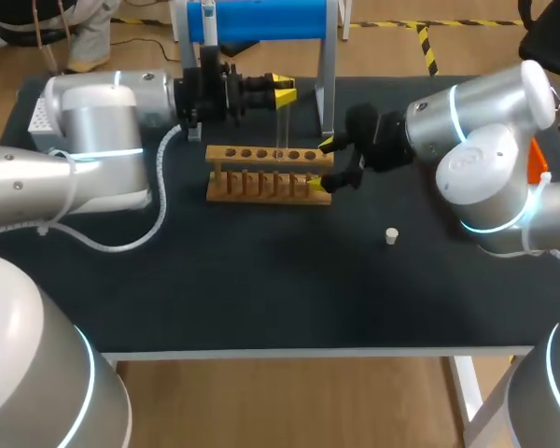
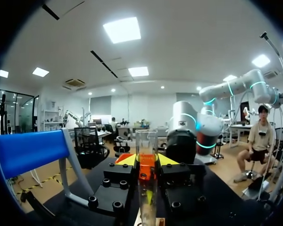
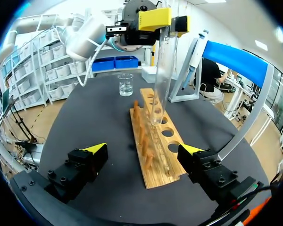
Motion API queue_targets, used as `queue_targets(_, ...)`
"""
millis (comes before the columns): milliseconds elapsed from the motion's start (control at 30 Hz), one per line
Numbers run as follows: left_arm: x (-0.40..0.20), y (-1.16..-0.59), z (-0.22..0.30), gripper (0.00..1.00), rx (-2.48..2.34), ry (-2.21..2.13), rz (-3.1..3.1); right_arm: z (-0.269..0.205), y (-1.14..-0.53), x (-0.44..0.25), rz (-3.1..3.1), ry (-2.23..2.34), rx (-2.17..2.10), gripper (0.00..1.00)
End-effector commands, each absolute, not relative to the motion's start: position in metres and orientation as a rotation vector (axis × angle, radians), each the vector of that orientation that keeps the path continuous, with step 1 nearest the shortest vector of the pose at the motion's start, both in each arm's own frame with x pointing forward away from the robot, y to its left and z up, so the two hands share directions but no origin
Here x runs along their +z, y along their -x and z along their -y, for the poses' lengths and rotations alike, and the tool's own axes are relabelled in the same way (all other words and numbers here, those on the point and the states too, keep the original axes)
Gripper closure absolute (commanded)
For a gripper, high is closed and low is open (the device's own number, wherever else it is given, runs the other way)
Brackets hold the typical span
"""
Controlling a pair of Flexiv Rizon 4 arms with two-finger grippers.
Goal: Invert the test tube, pick up the pipette, mount the tip to pipette, aspirate from beaker and dispense into the tube, eject the tip, return the pipette, and cap with the stopper.
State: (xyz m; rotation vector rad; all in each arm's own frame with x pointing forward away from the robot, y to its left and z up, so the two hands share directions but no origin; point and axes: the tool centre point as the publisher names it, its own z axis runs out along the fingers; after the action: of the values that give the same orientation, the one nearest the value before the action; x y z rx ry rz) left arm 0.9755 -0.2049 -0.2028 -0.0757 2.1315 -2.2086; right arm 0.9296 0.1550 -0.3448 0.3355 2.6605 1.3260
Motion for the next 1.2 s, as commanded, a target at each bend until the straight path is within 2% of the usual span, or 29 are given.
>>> queue_targets(33, -0.208, -0.981, 0.206, 1.00, -2.216, 0.069, -2.137, -0.154, -0.930, -0.344, -2.663, -0.335, 1.325, 0.00)
queue_targets(1200, -0.195, -0.984, 0.202, 1.00, -2.202, 0.040, -2.115, -0.154, -0.930, -0.344, -2.663, -0.335, 1.325, 0.00)
